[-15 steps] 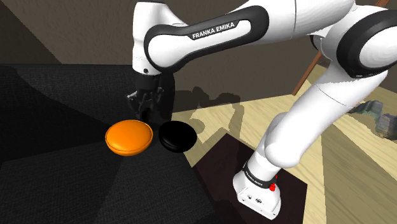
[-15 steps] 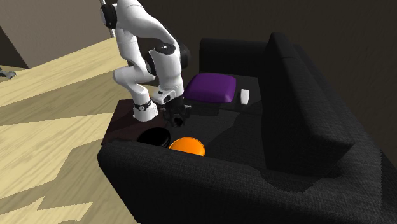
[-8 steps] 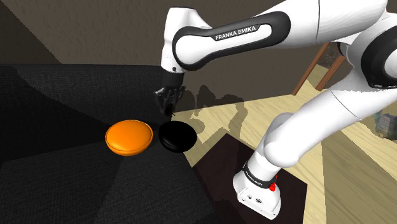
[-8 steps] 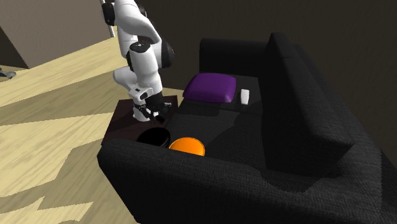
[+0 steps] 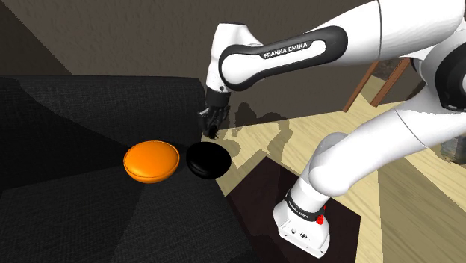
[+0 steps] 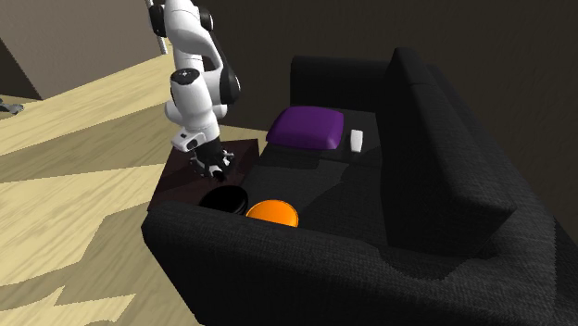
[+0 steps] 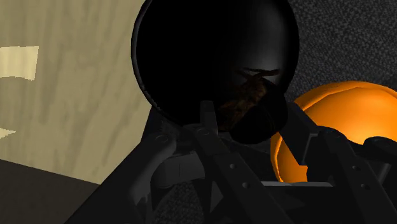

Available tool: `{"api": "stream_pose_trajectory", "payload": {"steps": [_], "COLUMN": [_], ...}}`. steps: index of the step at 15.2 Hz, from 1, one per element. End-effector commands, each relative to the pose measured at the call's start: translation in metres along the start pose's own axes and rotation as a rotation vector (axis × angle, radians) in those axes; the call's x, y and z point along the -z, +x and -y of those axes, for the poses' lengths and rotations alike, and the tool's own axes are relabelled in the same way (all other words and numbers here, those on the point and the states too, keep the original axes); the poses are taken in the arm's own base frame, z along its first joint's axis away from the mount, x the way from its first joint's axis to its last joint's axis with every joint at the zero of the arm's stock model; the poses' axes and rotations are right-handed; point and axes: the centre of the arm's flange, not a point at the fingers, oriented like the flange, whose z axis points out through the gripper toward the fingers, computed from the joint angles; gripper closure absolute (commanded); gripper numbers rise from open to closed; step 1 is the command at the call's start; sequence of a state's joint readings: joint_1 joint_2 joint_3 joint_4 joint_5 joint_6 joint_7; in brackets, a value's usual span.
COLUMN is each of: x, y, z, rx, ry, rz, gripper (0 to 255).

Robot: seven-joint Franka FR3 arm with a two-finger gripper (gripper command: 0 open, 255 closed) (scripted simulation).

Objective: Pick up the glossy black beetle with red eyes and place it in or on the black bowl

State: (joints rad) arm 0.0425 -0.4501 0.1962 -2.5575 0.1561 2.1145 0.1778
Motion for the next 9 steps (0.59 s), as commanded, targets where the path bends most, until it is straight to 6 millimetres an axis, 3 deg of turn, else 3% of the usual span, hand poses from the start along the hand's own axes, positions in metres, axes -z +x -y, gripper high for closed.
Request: {"api": "stream_pose_trajectory", "payload": {"steps": [1, 9], "x": [-0.010, -0.054], "y": [0.001, 0.001], "z": [-0.002, -0.004], "rx": [0.000, 0.000], "ry": [0.000, 0.000], "rz": [-0.001, -0.001], "gripper": [255, 255]}}
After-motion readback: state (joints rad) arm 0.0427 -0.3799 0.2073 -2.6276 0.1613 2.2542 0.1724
